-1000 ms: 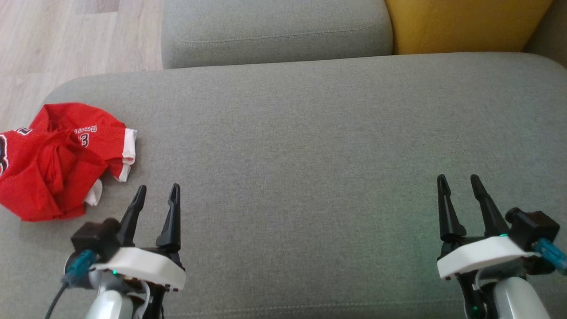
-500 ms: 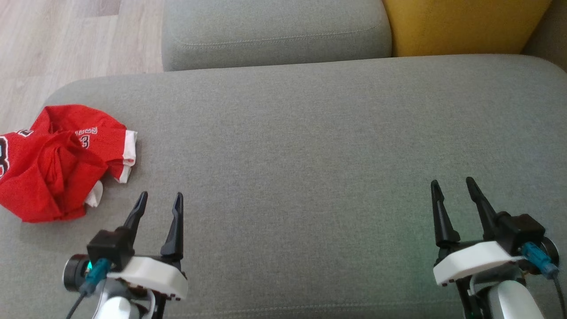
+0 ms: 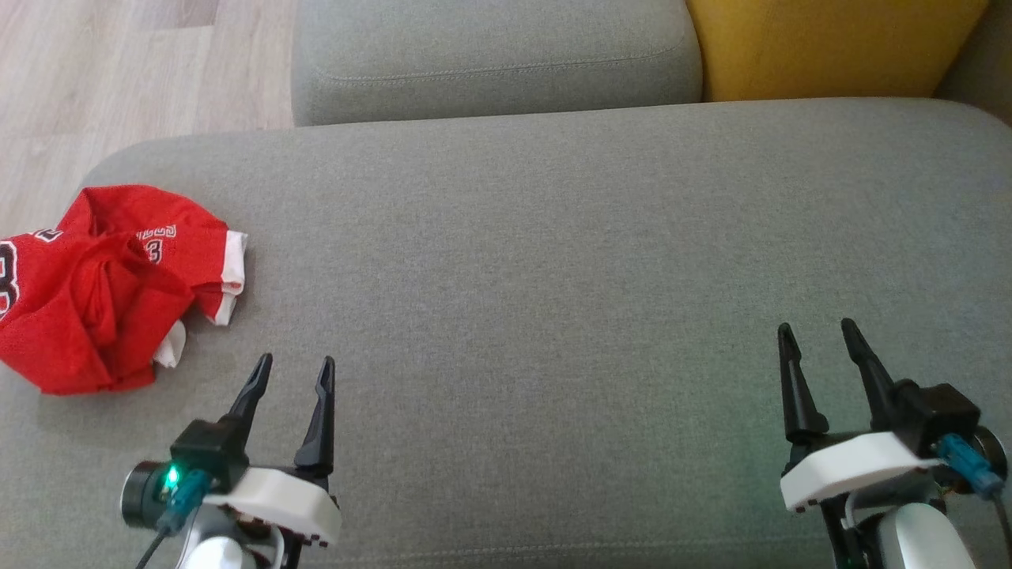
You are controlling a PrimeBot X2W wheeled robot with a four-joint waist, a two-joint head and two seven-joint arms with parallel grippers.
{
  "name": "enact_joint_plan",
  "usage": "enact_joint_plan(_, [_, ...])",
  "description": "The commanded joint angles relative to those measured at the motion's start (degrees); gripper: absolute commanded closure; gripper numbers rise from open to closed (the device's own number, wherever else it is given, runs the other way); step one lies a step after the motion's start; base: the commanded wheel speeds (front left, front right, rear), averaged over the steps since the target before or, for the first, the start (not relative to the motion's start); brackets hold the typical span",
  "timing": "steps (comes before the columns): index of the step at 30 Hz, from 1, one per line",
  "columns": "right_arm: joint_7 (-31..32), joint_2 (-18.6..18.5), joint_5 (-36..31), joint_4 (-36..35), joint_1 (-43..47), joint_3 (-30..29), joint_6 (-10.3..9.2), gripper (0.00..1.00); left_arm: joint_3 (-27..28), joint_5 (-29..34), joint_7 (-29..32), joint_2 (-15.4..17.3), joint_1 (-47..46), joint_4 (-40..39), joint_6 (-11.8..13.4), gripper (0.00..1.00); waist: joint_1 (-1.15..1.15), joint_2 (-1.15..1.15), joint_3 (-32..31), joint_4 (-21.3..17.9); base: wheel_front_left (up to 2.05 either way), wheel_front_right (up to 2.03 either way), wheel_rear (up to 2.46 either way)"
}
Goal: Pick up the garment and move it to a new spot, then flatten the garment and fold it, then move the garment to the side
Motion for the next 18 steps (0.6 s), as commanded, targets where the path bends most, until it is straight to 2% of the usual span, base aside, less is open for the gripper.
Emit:
enact_joint_plan(1, [-0.01,-0.23,0.58,-1.66,-1.27,1.07,-0.04,0.00,2.40,-0.10,-0.70,0.15,-2.39,-1.47,-0.12,0.00,0.00,0.00,0.00,0.00,0.00,0.00,0.00])
enact_joint_plan(18, [0.08,-0.22,1.84,-1.09,-1.47,0.89,-0.04,0.00,3.48,0.06,-0.70,-0.62,-2.58,-1.02,-0.39,0.00,0.00,0.00,-0.07,0.23,0.00,0.00,0.00])
